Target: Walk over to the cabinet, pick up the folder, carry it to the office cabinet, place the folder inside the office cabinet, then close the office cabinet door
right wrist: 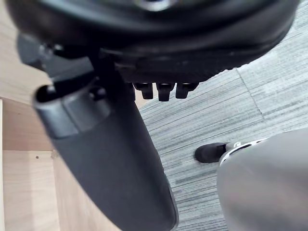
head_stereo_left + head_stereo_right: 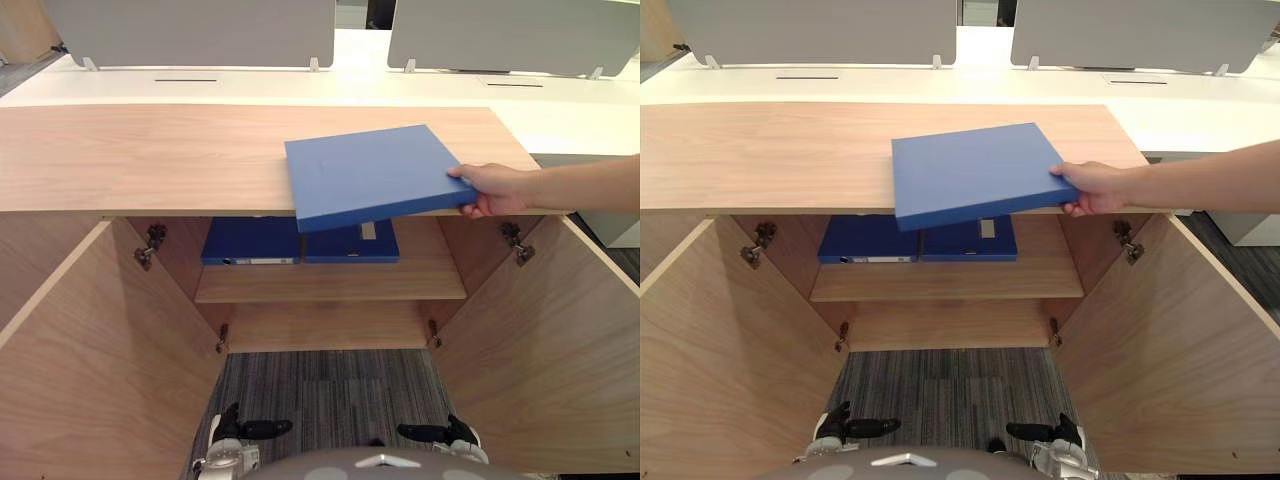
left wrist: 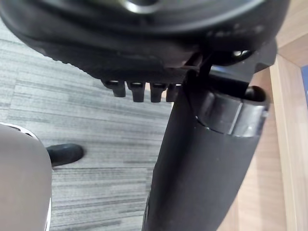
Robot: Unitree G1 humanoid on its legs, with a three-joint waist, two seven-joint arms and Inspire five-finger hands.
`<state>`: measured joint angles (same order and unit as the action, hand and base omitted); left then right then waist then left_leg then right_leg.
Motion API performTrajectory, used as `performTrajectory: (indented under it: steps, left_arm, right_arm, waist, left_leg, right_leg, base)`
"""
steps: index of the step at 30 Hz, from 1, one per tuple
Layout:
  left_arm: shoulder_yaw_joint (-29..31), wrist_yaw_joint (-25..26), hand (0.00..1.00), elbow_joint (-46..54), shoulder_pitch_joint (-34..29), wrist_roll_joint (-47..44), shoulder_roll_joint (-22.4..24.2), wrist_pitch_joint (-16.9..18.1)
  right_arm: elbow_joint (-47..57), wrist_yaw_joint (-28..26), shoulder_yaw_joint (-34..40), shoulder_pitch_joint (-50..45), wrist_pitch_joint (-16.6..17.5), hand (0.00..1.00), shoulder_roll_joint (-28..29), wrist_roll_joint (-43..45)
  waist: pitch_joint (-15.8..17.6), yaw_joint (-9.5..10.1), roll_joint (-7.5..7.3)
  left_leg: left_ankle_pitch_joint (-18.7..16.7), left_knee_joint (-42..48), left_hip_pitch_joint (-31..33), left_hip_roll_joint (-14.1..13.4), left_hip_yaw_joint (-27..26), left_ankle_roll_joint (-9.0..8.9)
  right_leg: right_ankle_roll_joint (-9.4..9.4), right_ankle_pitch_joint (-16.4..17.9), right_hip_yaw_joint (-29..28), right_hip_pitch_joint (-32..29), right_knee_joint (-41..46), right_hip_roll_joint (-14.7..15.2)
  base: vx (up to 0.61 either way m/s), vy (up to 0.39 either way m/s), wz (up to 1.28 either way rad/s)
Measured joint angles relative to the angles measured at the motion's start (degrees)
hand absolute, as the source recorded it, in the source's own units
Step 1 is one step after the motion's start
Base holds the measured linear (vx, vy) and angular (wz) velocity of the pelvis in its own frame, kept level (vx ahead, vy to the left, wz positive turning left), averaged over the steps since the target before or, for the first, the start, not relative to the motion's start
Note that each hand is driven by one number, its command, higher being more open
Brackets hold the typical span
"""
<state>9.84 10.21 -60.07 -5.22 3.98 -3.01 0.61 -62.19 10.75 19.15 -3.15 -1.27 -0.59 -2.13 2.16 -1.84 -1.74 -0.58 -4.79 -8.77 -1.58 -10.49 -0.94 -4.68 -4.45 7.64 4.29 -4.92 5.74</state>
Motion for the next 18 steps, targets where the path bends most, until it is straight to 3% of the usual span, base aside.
performTrajectory:
  steps: [18]
  left_arm:
    - [-0.78, 1.87, 1.00, 1.51, -0.13, -2.41, 0.03, 0.00]
  right_arm:
    - [0.01, 0.72, 0.02, -0.07, 0.01, 1.00, 0.00, -0.02]
  waist:
    - [0.11, -0.03, 0.18]
  left_leg:
    - [-0.71, 0.11, -0.09, -0.03, -0.01, -0.08]
  right_leg:
    - [-0.18, 0.55, 0.04, 0.18, -0.07, 0.00]
  base:
    - [0.00, 0.000, 0.00]
